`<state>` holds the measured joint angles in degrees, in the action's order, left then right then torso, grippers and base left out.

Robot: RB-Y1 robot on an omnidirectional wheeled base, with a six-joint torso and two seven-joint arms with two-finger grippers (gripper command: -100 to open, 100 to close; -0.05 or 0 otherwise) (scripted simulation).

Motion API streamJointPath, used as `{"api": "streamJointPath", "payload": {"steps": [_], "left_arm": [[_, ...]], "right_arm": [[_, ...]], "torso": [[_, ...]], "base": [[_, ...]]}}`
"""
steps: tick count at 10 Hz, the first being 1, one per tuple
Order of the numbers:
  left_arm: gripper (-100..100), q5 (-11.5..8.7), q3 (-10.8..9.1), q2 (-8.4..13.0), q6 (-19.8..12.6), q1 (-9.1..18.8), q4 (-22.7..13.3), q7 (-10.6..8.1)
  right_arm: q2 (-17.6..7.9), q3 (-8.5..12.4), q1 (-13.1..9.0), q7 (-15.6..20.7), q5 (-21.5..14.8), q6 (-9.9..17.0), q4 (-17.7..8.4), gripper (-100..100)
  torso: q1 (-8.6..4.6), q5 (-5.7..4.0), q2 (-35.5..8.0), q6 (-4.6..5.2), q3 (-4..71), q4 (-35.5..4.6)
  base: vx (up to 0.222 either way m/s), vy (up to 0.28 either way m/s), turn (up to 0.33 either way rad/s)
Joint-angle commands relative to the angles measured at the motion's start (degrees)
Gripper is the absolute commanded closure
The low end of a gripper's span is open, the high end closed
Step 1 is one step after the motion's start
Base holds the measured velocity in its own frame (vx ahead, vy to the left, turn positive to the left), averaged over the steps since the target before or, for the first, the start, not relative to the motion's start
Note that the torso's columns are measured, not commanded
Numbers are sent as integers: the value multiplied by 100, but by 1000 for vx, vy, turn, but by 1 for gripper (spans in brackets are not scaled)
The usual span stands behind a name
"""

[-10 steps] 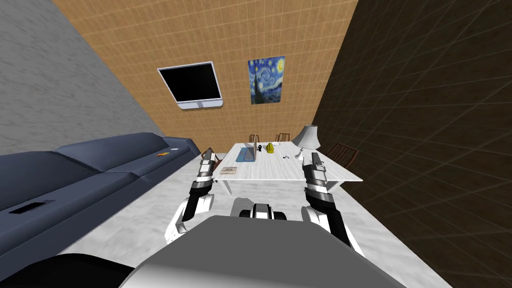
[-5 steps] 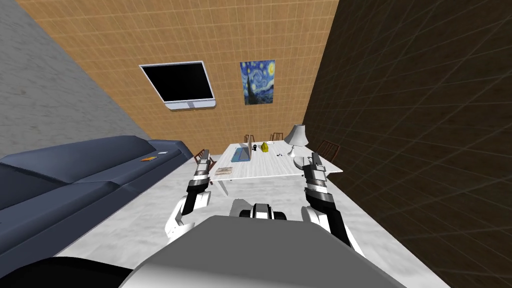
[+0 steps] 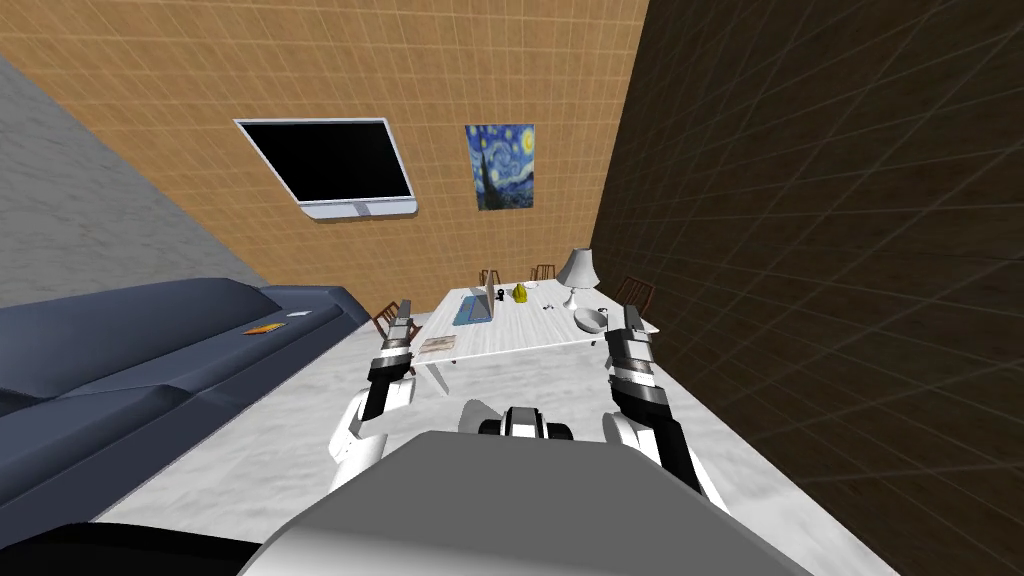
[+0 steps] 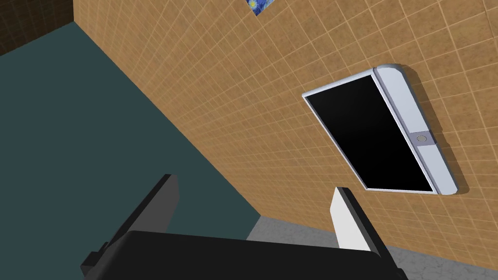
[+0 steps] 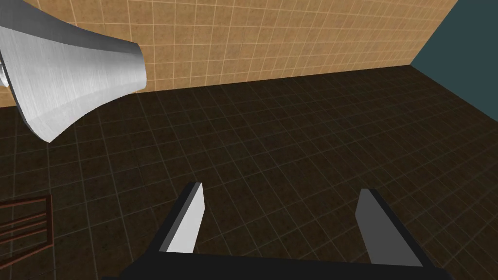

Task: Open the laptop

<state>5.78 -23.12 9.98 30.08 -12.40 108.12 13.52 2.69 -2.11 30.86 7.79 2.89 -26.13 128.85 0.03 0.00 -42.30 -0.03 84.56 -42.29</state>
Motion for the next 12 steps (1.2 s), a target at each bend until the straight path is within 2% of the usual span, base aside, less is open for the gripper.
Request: {"api": "streamJointPath", "payload": {"steps": [1, 2, 3, 4, 5, 7, 8, 9, 10, 11, 12], "left_arm": [[-100, 25, -298, 30, 62, 208, -411, 179], [-100, 55, -546, 42, 108, 390, -636, 342], [-100, 55, -546, 42, 108, 390, -735, 342], [-100, 88, -792, 49, 151, 571, -878, 506], [-100, 88, -792, 49, 151, 571, -1064, 506], [-100, 163, -1199, 46, 234, 922, -1572, 830], [-100, 163, -1269, 46, 234, 922, -1733, 830], [-100, 205, -1485, 37, 272, 1090, -1929, 989], [-100, 205, -1497, 37, 272, 1090, -2069, 989], [-100, 250, -1716, 26, 307, 1252, -2297, 1144], [-100, 250, -1716, 26, 307, 1252, -2404, 1144]], "right_arm": [[0, 0, -1, 0, 0, 0, 0, 0], [0, 0, 0, 0, 0, 0, 0, 0], [0, 0, 0, 0, 0, 0, 0, 0], [0, 0, 0, 0, 0, 0, 0, 0], [0, 0, 0, 0, 0, 0, 0, 0], [0, 0, 0, 0, 0, 0, 0, 0], [0, 0, -1, 0, 0, 0, 0, 0], [0, 1, 1, 0, 0, 0, 0, 0], [0, 0, 0, 0, 0, 0, 0, 0], [-1, 1, 1, 0, 0, 0, 0, 0], [-1, 0, 0, 0, 0, 0, 0, 0]], "torso": [[-2, 0, -1, 6, 0, 0], [-1, 0, 3, 0, 2, 1], [-5, -1, 4, 4, 3, 1], [-2, 0, 6, 2, 4, 2], [-5, -1, 4, 6, 3, 2], [-5, 0, 0, 6, 1, 0], [-9, -2, 0, 5, 0, 0], [-1, 0, 0, -4, 0, 0], [1, 1, 3, 4, 2, 1], [3, 1, 5, 1, 3, 2], [0, 1, 6, 5, 4, 2]], "base": [[-43, -31, -105], [-36, -41, -165], [-27, -34, -113], [-29, -39, -233], [-29, -29, -115], [-34, -47, -294], [-25, -36, -87], [-19, -35, -167], [-13, -22, -119], [-6, -20, -216], [-2, -13, -116]]}}
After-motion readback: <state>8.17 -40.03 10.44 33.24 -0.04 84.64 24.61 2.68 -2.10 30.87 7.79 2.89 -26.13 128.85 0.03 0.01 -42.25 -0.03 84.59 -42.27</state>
